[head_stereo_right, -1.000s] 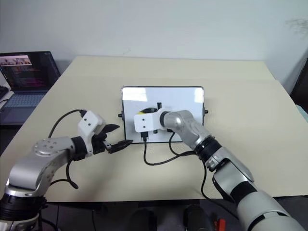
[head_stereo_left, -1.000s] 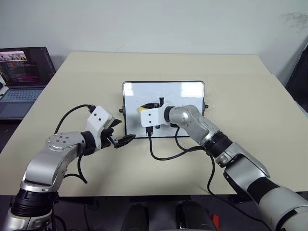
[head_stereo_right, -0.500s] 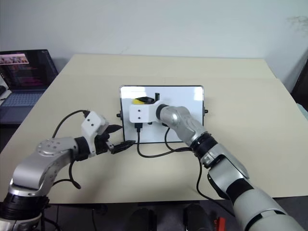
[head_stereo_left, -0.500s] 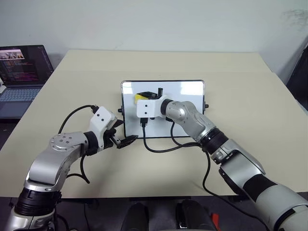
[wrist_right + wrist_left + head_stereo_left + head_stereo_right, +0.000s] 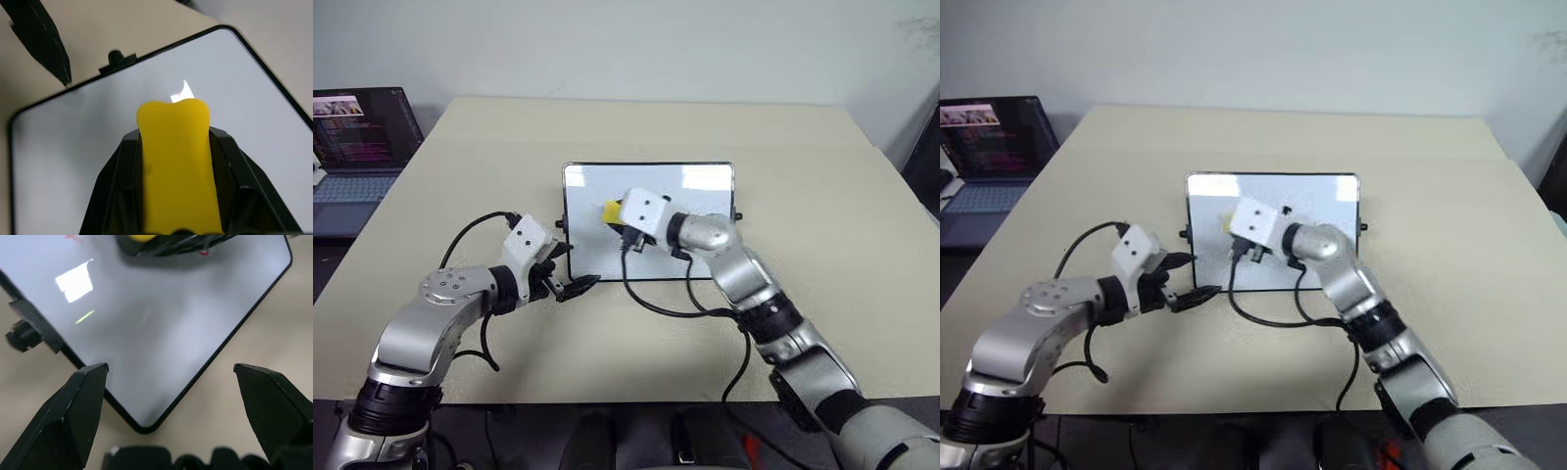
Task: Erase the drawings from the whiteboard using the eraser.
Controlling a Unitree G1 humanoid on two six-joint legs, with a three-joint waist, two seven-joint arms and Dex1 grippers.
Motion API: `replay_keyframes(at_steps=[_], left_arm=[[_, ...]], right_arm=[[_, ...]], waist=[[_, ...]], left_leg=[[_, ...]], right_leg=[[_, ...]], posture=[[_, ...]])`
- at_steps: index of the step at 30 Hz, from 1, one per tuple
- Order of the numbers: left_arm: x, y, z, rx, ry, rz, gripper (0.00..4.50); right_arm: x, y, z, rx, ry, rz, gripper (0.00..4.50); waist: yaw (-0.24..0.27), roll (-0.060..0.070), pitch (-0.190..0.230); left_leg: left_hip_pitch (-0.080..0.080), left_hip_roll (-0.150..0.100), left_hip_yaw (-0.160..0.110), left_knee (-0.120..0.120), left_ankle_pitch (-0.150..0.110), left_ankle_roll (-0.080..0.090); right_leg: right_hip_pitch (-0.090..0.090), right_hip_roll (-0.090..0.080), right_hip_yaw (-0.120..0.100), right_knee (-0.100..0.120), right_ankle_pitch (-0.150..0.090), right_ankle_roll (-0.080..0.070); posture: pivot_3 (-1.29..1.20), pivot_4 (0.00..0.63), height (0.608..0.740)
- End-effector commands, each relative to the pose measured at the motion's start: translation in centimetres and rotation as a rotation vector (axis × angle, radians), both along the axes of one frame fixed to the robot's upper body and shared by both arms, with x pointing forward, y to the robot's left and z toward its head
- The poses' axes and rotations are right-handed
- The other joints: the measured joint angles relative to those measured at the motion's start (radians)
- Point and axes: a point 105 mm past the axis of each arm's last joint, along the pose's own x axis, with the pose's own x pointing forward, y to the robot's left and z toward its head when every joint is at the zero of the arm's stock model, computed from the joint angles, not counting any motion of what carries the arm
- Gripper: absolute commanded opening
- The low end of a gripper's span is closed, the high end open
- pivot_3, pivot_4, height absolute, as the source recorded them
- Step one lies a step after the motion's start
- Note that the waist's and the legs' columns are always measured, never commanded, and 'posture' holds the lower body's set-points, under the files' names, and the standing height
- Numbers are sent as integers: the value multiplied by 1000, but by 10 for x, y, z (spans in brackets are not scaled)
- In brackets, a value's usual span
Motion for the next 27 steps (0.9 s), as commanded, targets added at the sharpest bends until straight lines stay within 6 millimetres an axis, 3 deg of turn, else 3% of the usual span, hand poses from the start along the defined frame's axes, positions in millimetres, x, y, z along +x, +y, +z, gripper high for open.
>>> replay_keyframes(at_steps=[1,6,10,13,19,22,27], left_arm=[[-3,-8,15,-3,-65,-51,4500],[-3,-17,19,1,-80,-109,4500],[8,-14,18,13,-85,-87,4500],[16,-13,17,13,-88,-67,4500],[20,-18,16,33,-89,-96,4500],[22,-19,17,42,-99,-95,4500],[22,-23,21,-13,-122,-99,4500]], right_arm=[[-27,-24,21,100,26,11,1412],[-57,-59,0,112,149,-69,1412],[-63,-76,-33,43,183,-184,1412],[-60,-71,-40,9,143,-202,1412],[-48,-52,-32,15,64,-192,1412],[-43,-53,-31,21,50,-207,1412],[-48,-60,-32,170,181,-236,1412]], waist=[[1,0,0],[1,0,0],[-2,0,0],[-7,-1,0],[-6,-1,1],[-3,-1,1],[0,-1,0]], left_leg=[[0,0,0,0,0,0],[0,-1,0,0,-1,0],[1,-2,1,0,0,0],[2,-3,2,0,0,0],[2,-3,2,1,0,0],[2,-3,1,1,0,0],[0,-3,1,1,-1,0]], right_leg=[[0,0,0,0,-1,1],[0,0,0,0,-1,1],[0,0,0,1,-3,5],[0,1,1,1,-4,6],[0,4,1,1,-4,6],[0,3,1,1,-4,6],[1,2,1,1,-3,4]], posture=[[0,150,740],[0,150,740],[0,150,740],[0,150,740],[0,150,740],[0,150,740],[0,150,740]])
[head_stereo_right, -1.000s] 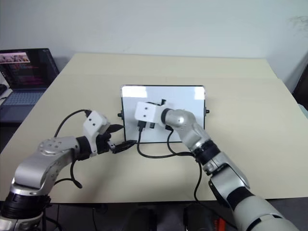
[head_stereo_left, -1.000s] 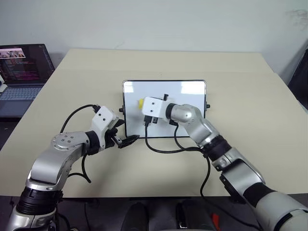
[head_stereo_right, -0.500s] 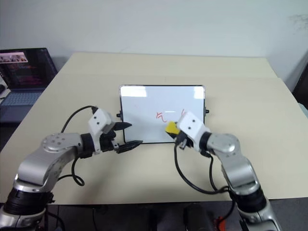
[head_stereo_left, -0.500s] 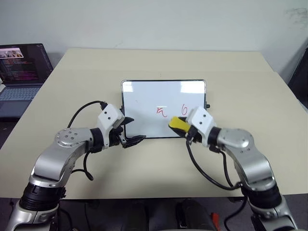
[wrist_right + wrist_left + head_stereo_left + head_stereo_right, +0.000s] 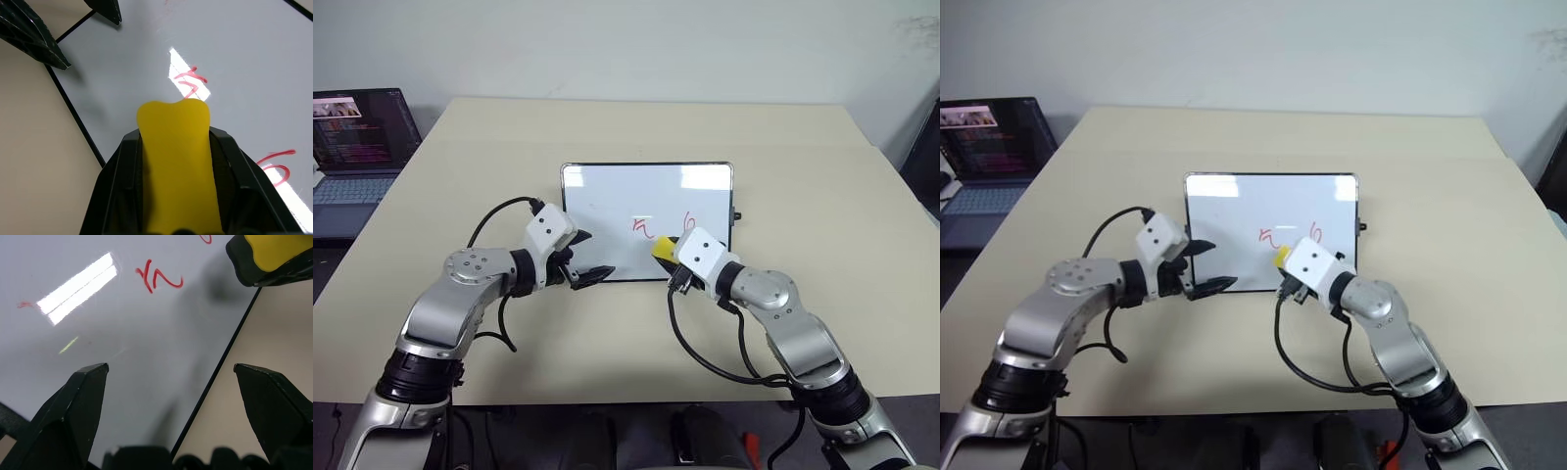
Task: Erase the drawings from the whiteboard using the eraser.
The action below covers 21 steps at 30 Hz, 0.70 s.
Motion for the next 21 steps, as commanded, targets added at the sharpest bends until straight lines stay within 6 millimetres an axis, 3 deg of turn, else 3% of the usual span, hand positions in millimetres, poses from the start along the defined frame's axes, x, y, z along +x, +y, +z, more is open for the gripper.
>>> replay_keyframes(at_steps=[1,4,8,13,17,21], left_arm=[[1,-3,14,-45,-57,-14,4500],[1,2,5,-41,-26,6,4500],[2,4,0,-31,2,16,4500],[5,4,-2,-8,2,18,4500],[2,1,-2,-10,4,3,4500],[-4,1,-4,-8,13,-5,4500]], right_arm=[[-5,-5,15,119,10,-25,1412],[-1,-2,20,89,-46,-28,1412],[15,17,27,13,-165,-10,1412],[46,45,35,-103,-278,17,1412],[63,55,41,-124,-314,20,1412],[72,51,23,-220,-281,33,1412]], waist=[[1,0,0],[0,0,0],[-7,0,0],[-4,0,0],[-4,0,0],[-1,0,0]], left_leg=[[0,0,0,0,0,0],[0,0,0,0,0,0],[2,0,1,0,0,0],[2,0,0,0,0,0],[2,1,0,0,0,0],[0,0,1,1,0,0]], right_leg=[[0,0,0,0,0,0],[0,-1,0,0,0,0],[0,0,0,1,0,1],[0,1,0,2,0,0],[0,0,0,2,0,-1],[0,-2,0,1,0,-1]], posture=[[0,150,740],[0,150,740],[0,150,740],[0,150,740],[0,150,740],[0,150,740]])
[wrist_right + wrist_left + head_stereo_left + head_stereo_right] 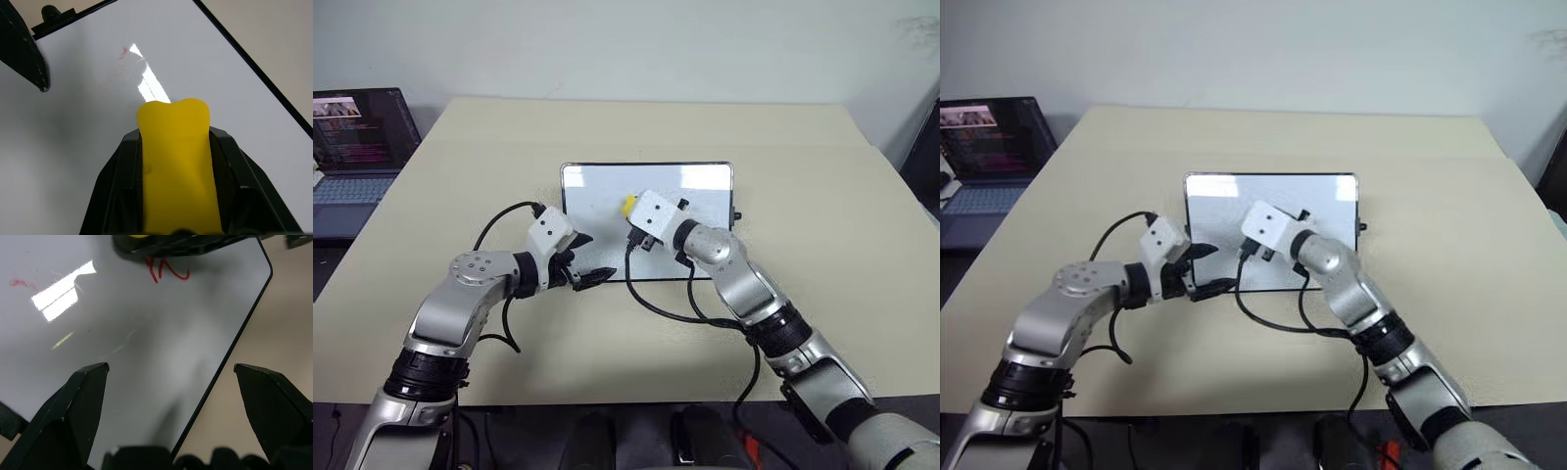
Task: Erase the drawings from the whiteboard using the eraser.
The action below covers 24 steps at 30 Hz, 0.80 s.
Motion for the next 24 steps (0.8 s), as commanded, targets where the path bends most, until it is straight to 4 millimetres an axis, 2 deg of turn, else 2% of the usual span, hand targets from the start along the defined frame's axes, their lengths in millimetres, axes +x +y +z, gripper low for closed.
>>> replay_keyframes(at_steps=[1,5,8,11,15,18,21,24], left_arm=[[-6,1,5,9,-22,-7,4500],[-11,6,2,25,-1,-6,4500],[-13,8,0,37,8,-6,4500],[-14,7,0,38,9,-13,4500],[-16,1,0,38,15,-39,4500],[-19,0,0,39,19,-54,4500],[-20,-2,0,36,20,-62,4500],[-21,-4,0,32,21,-69,4500]], right_arm=[[4,-7,-11,-76,3,4,1412],[3,-22,-30,-147,58,-9,1412],[-8,-30,-49,-216,133,30,1412],[-6,-31,-44,-233,98,27,1412],[14,-31,-8,-141,-57,-68,1411],[17,-28,2,-107,-78,-77,1411],[15,-29,-6,-131,-38,-65,1411],[3,-35,-34,-240,61,-5,1411]], waist=[[1,0,0],[1,0,0],[2,0,-1],[1,-1,-1],[0,-1,-1],[1,-1,-1],[1,-1,-1],[2,-1,-1]], left_leg=[[0,0,0,0,0,0],[2,1,-1,0,0,0],[6,1,-2,0,0,0],[8,1,-1,0,0,0],[9,2,0,1,1,1],[9,2,-1,1,3,0],[9,2,0,1,3,0],[8,2,0,0,3,0]], right_leg=[[0,0,0,0,0,0],[1,-1,-1,1,0,0],[5,-1,-1,2,0,0],[6,0,0,2,0,0],[6,1,0,2,0,0],[6,1,0,2,1,0],[6,1,0,2,3,-4],[6,1,1,1,3,-4]], posture=[[0,150,740],[0,150,740],[0,150,740],[0,150,740],[0,150,740],[0,150,740],[0,150,740],[0,150,740]])
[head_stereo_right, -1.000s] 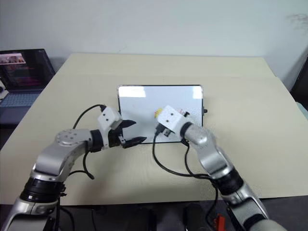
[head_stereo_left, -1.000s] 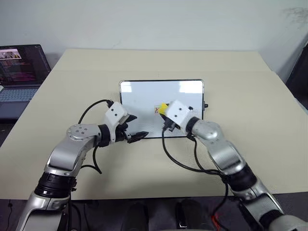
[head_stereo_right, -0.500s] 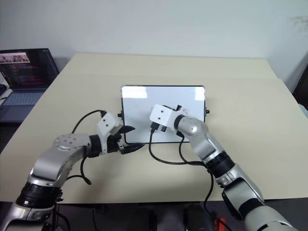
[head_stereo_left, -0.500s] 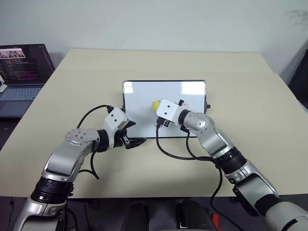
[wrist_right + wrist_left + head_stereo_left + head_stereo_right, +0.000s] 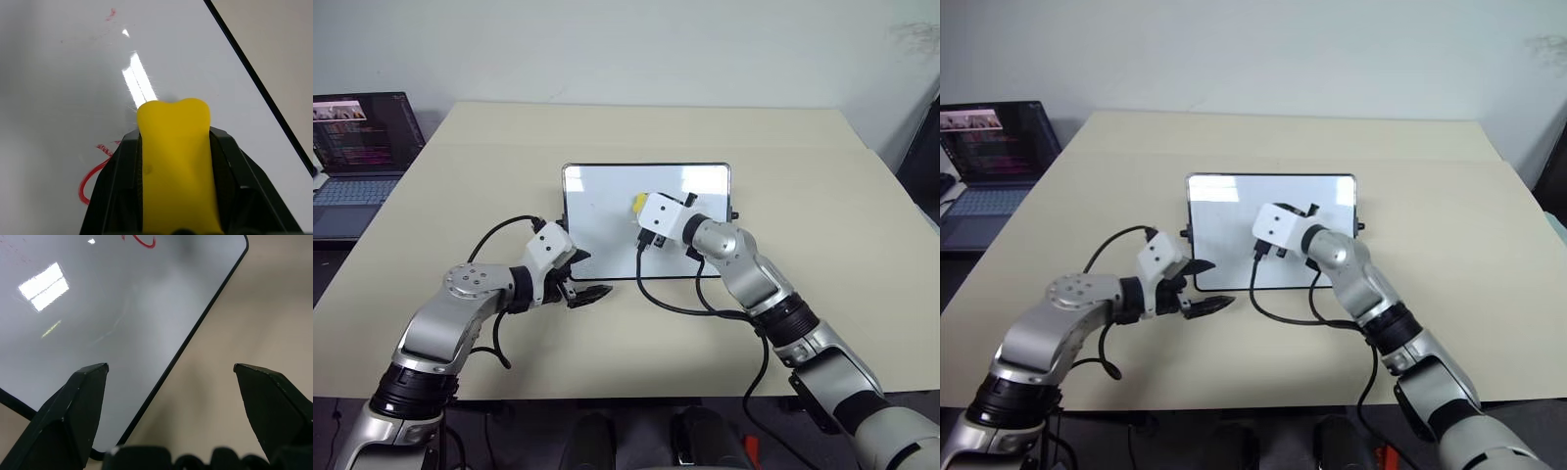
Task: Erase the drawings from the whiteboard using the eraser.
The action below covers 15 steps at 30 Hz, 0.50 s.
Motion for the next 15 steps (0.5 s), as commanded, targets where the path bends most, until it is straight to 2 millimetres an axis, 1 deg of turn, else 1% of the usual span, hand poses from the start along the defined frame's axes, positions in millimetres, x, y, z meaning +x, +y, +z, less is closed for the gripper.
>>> replay_keyframes(at_steps=[1,3,6,7,9,11,13,15], left_arm=[[-4,-6,11,-10,-35,-37,4500],[-4,-7,11,-11,-35,-39,4500],[-4,-7,11,-11,-34,-42,4500],[-4,-7,11,-12,-34,-43,4500],[-4,-8,10,-12,-33,-45,4500],[-4,-8,10,-12,-31,-47,4500],[-4,-8,10,-13,-30,-49,4500],[-4,-9,10,-14,-29,-50,4500]], right_arm=[[-9,-16,-37,-136,133,11,1410],[-15,-18,-46,-179,171,34,1410],[-15,-21,-47,-204,165,30,1410],[-11,-21,-41,-188,127,11,1410],[1,-20,-19,-128,25,-39,1410],[7,-19,-2,-80,-49,-68,1410],[10,-19,5,-65,-77,-74,1410],[10,-19,2,-74,-61,-68,1410]], waist=[[2,0,0],[1,0,0],[0,0,0],[0,0,0],[0,0,0],[-1,0,0],[-1,0,0],[0,0,0]], left_leg=[[0,0,0,0,0,0],[0,0,0,0,0,0],[0,0,0,0,0,0],[1,0,0,0,0,0],[1,0,0,0,0,0],[1,0,0,0,0,0],[1,0,0,0,1,0],[1,0,0,0,1,0]], right_leg=[[0,0,0,0,0,0],[0,0,0,0,0,0],[0,0,0,0,0,0],[0,0,0,0,0,0],[0,1,0,1,-2,4],[0,1,0,1,-2,4],[0,1,0,1,-1,4],[0,1,0,1,-1,4]], posture=[[0,150,740],[0,150,740],[0,150,740],[0,150,740],[0,150,740],[0,150,740],[0,150,740],[0,150,740]])
